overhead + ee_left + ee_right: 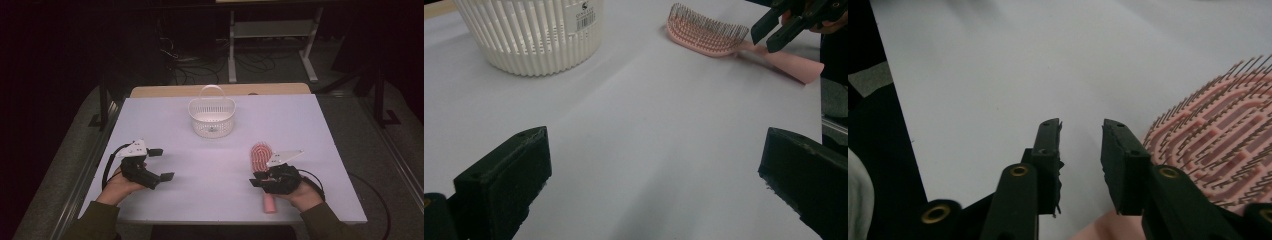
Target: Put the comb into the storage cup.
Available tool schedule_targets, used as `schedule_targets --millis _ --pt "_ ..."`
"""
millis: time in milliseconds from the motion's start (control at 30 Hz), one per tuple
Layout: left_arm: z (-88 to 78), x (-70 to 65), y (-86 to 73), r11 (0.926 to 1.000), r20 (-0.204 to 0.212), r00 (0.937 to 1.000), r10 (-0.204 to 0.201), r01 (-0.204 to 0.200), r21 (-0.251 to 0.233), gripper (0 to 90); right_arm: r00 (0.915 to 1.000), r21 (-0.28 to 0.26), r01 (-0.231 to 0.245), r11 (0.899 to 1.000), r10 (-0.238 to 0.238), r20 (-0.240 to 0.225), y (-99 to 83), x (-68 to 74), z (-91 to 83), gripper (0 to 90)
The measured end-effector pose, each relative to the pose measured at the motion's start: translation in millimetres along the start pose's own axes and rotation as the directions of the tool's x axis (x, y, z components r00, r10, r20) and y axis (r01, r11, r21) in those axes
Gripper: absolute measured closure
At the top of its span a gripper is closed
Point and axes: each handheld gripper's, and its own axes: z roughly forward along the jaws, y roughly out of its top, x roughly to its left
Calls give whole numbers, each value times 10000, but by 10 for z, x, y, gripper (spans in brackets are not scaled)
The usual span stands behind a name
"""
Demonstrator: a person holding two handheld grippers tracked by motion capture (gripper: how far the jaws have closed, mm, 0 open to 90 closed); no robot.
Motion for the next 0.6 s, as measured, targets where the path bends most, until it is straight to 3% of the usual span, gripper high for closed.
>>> schedule_targets --millis 367,600 --pt "2 -3 -1 10000 29 10000 -13 13 0 0 9992 442 264 9987 -251 -309 -27 19 52 883" --pt "-2 1 -2 10000 31 10000 -16 16 -26 0 9989 694 271 9972 -244 -389 -44 13 69 886"
